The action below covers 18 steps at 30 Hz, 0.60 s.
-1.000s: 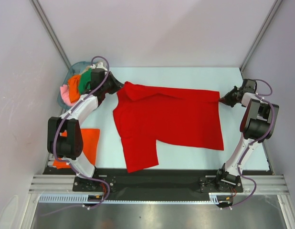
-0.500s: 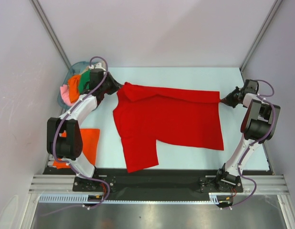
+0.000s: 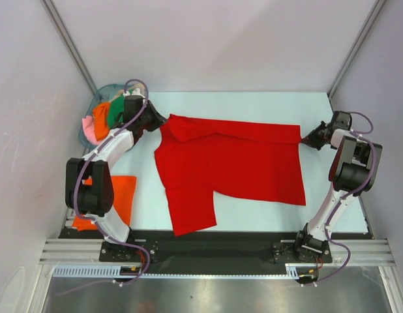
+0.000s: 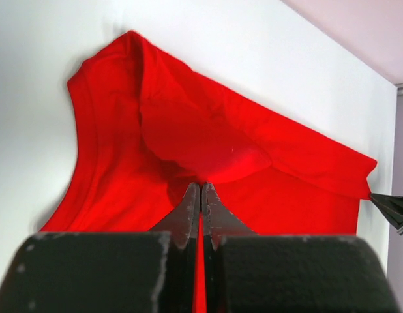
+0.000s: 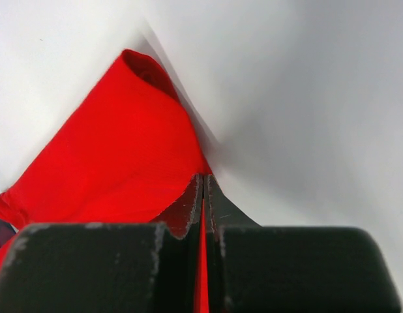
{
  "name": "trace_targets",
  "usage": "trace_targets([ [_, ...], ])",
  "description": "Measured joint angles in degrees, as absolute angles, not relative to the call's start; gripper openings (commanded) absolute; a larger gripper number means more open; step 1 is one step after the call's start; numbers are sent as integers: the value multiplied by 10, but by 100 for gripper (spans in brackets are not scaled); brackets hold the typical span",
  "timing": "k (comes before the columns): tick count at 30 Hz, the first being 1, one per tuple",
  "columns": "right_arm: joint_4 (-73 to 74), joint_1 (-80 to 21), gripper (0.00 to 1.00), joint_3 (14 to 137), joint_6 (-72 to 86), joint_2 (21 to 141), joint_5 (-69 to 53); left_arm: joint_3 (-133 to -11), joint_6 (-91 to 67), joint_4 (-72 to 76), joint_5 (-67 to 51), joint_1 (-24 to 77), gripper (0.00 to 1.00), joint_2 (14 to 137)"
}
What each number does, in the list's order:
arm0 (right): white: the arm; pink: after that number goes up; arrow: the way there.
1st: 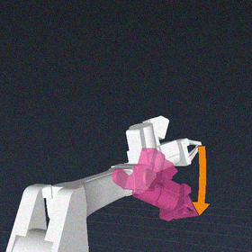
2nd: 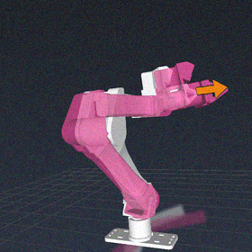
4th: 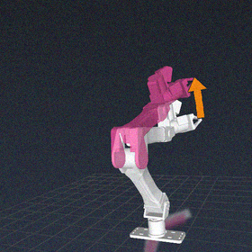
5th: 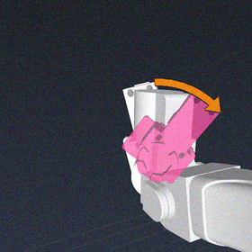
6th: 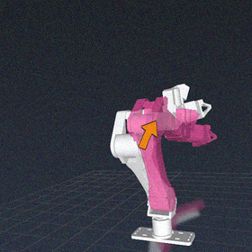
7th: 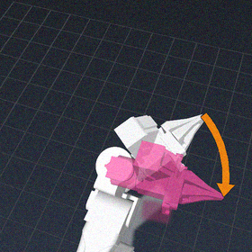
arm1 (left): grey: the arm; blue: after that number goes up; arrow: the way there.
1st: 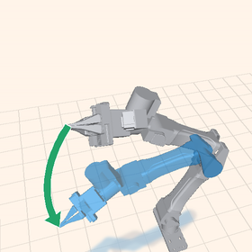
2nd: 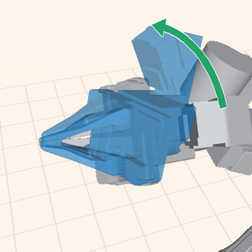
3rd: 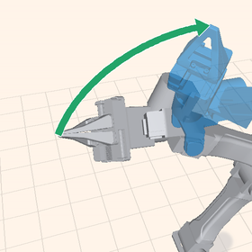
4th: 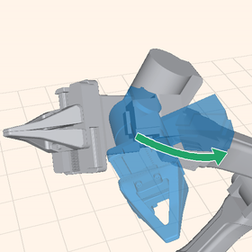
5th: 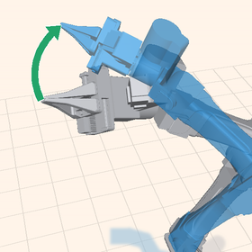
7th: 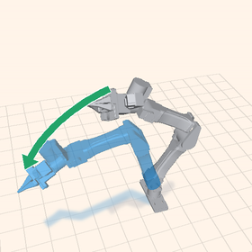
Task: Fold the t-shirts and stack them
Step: Fold the tshirt
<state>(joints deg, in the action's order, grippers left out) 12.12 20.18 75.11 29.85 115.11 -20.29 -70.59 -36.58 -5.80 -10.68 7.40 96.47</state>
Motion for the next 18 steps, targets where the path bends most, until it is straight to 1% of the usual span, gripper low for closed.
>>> trace_targets([
  [13, 121, 189, 0, 732, 298, 1151, -183, -685, -371, -72, -104, 74, 0, 986],
  [15, 121, 187, 5, 732, 297, 1151, -182, -678, -372, -73, -102, 74, 0, 986],
  [18, 122, 182, 27, 732, 289, 1150, -170, -672, -376, -77, -102, 73, 0, 986],
])
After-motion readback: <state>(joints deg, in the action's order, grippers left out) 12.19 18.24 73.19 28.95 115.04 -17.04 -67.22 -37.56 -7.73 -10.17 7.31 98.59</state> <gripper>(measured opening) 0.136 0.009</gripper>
